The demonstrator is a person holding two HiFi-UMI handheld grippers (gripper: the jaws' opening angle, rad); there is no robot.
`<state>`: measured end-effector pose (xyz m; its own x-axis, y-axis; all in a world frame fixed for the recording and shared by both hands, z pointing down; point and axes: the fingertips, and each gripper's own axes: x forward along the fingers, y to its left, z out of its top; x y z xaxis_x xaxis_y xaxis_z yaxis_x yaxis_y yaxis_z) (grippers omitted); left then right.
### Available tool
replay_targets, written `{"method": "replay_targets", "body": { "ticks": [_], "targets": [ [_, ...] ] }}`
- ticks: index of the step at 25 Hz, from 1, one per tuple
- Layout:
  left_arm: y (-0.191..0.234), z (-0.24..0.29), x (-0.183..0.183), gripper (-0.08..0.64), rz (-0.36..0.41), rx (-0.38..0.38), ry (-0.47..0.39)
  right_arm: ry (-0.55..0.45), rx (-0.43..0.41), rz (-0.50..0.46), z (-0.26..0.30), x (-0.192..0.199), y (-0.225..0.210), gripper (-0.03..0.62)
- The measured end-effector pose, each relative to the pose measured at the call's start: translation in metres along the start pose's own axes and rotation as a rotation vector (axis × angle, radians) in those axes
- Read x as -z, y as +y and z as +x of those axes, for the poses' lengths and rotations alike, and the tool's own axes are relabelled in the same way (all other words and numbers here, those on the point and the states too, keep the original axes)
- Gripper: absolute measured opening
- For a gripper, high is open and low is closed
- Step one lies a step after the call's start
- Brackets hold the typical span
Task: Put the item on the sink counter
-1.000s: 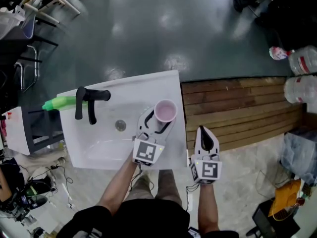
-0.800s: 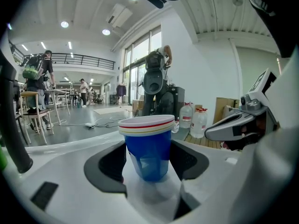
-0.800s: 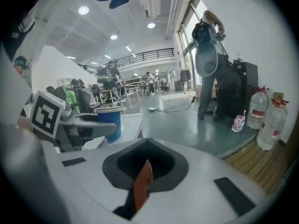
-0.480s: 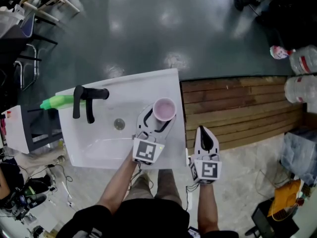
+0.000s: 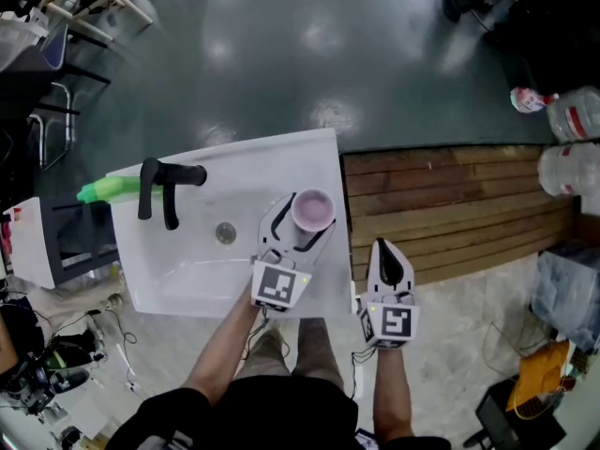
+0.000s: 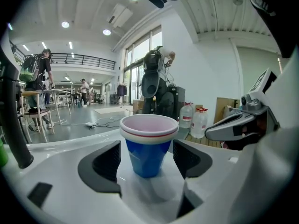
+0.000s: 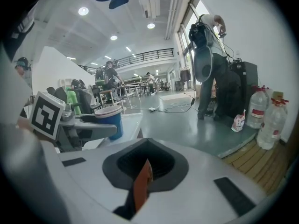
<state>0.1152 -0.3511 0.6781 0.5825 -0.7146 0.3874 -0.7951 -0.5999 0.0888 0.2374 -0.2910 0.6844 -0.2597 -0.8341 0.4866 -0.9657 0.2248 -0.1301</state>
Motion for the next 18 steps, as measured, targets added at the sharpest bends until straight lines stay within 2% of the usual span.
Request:
{"method": "replay_targets", "body": {
  "ticks": [18],
  "targets": [
    [-0.002,-0.034,-0.01,0.336,0.02,-0.029,-0.007,-0.054,-0.004,-0.016,-0.023,-0.013,0.013,-0.002]
  ]
}}
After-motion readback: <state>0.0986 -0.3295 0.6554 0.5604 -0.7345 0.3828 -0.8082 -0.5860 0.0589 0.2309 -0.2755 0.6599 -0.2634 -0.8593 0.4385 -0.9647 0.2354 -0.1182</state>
